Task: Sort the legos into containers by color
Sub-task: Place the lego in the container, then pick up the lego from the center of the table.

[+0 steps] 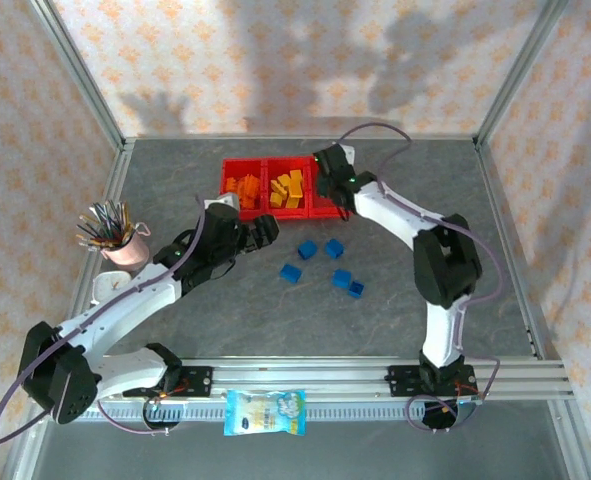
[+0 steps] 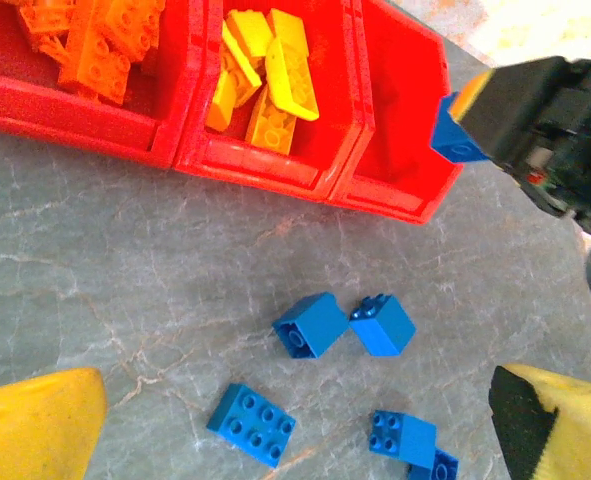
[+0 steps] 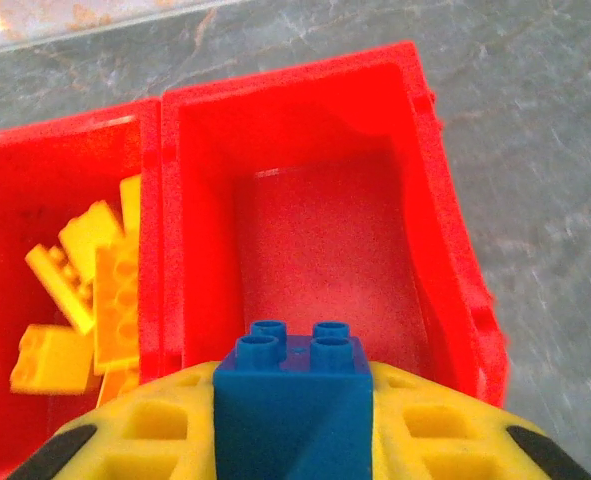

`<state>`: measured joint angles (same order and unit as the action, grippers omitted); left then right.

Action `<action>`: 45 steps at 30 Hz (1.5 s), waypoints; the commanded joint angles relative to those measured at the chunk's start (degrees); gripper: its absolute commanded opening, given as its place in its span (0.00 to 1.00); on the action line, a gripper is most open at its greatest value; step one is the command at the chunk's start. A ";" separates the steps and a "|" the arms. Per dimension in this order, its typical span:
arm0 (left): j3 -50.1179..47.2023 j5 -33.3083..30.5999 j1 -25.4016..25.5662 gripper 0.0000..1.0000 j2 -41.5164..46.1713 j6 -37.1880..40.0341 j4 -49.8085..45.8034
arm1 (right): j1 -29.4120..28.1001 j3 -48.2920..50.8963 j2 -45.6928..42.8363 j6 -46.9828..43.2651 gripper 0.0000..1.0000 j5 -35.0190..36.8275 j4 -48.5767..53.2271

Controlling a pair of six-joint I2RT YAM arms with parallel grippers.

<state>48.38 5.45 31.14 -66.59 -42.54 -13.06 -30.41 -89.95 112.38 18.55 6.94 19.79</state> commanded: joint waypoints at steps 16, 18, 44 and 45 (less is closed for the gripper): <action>3.68 -1.85 -0.57 0.99 -0.69 3.63 0.12 | 1.02 2.28 -4.13 -3.08 0.56 1.14 0.58; 3.15 -1.59 -0.55 0.99 0.00 2.97 0.13 | 1.02 7.53 -8.08 -2.91 0.59 -0.56 -0.15; -9.25 -1.11 2.44 0.99 8.14 -5.27 3.86 | -0.33 42.45 -20.91 -7.99 0.78 -20.18 -16.02; -9.33 -1.31 2.44 0.99 8.23 -5.18 3.75 | -0.41 42.28 -20.51 -7.99 0.78 -19.15 -16.25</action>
<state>39.90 6.20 33.04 -59.42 -46.92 -10.70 -30.33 -47.83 91.33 12.12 -12.45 6.87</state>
